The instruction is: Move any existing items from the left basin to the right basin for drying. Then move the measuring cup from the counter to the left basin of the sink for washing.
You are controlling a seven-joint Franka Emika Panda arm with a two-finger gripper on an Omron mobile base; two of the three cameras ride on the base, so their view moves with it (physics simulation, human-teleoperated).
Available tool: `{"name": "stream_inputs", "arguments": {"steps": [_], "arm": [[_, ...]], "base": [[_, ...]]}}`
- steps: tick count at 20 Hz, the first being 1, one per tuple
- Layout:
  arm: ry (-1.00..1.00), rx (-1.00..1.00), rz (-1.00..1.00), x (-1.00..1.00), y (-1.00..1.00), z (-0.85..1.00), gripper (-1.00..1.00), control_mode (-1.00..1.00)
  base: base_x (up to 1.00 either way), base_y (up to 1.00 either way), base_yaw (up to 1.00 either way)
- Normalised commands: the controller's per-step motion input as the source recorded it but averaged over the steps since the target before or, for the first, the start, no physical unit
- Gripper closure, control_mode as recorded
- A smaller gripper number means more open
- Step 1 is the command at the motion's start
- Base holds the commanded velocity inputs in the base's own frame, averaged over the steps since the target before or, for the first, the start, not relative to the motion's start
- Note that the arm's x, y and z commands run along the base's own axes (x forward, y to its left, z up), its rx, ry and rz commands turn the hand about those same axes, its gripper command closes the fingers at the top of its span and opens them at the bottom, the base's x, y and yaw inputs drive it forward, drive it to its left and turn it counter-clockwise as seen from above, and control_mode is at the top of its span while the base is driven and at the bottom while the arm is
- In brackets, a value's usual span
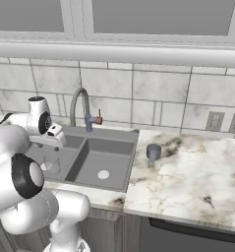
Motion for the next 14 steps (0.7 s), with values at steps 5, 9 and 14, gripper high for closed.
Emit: {"name": "stream_inputs", "arguments": {"steps": [5,9,14], "arm": [[0.02,0.0,0.0,0.19,0.15,-0.2,-1.0,-1.0],[0.01,0.0,0.0,0.18,0.12,-0.23,-1.0,-1.0],[0.0,0.0,0.0,0.09,0.02,-0.26,-1.0,-1.0]], "base": [[0.0,0.0,0.0],[0.0,0.0,0.0],[0.0,0.0,0.0]]}}
